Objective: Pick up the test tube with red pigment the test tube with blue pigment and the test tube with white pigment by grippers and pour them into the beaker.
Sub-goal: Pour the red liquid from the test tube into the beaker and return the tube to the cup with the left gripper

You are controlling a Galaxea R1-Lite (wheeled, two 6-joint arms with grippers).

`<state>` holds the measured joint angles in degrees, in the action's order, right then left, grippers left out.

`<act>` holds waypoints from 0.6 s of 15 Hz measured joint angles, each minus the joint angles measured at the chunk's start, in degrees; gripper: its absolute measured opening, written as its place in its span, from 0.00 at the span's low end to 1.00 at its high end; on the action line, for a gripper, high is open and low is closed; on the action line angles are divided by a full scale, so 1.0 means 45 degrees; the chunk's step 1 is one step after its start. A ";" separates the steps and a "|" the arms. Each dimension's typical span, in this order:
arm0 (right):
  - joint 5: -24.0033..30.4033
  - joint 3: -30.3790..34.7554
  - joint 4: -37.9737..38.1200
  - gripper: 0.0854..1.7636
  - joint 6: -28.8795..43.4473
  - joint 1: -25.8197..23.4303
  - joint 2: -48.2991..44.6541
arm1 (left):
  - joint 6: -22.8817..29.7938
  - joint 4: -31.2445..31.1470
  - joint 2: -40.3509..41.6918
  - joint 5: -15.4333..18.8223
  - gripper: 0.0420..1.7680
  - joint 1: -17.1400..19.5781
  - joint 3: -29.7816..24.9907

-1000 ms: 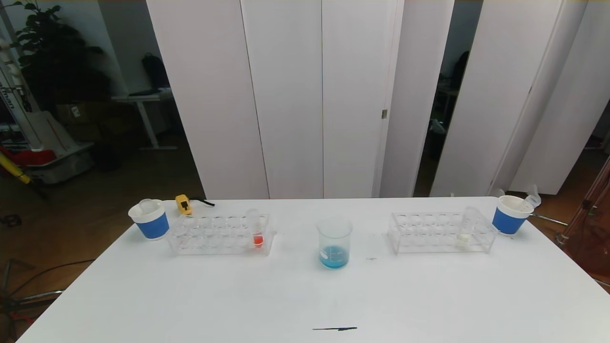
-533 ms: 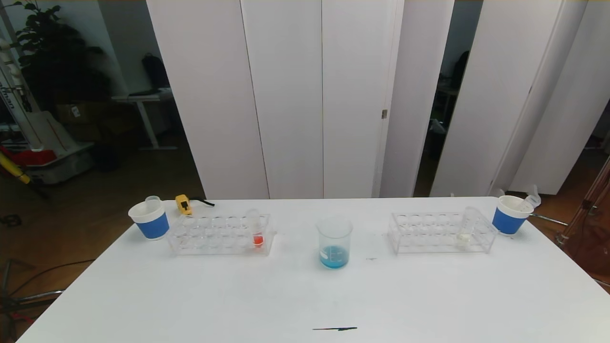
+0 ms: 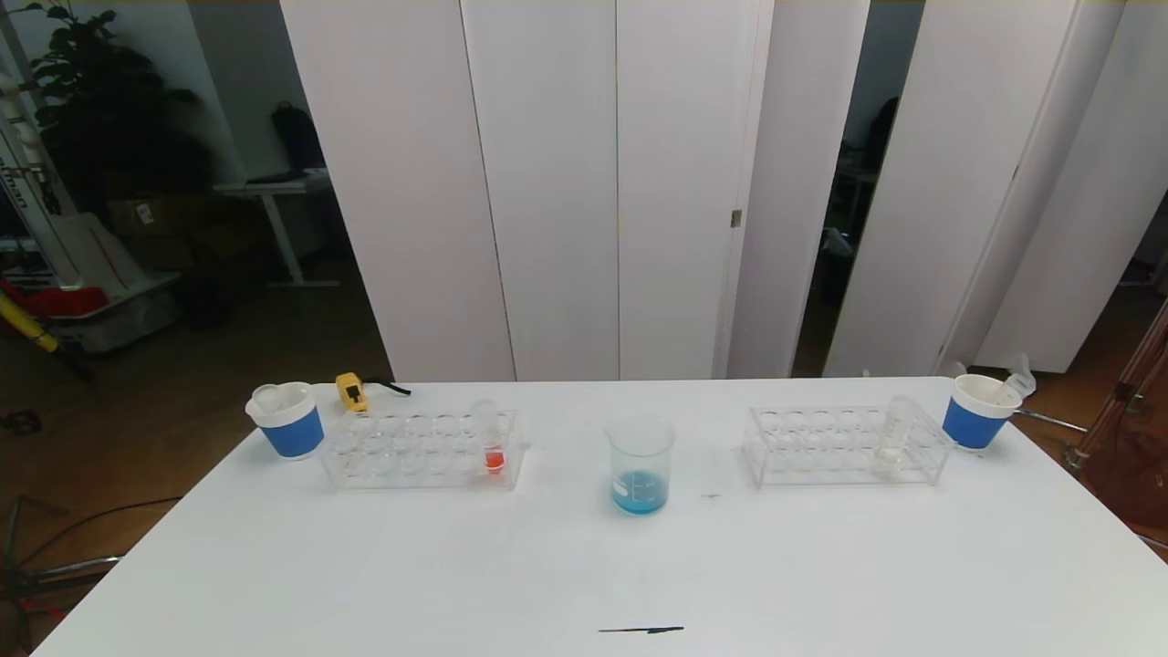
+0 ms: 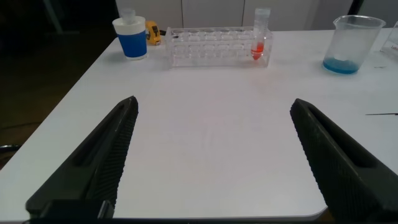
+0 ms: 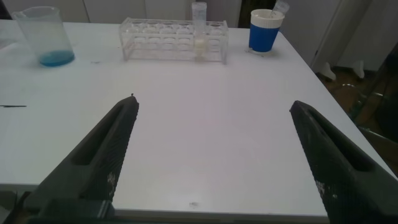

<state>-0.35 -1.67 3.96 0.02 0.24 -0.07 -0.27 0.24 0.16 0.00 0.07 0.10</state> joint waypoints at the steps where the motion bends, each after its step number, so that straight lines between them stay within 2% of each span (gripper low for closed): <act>1: 0.0000 0.0000 -0.0005 0.99 -0.0005 0.0000 0.0000 | 0.0000 0.0000 0.0000 0.0000 0.99 0.0000 0.0000; 9: 0.0005 0.0000 -0.0005 0.99 -0.0005 0.0000 0.0000 | 0.0005 -0.0005 0.0000 0.0000 0.99 0.0000 0.0000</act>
<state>-0.33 -1.67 3.94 0.00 0.24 -0.07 -0.24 0.22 0.16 0.00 0.07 0.10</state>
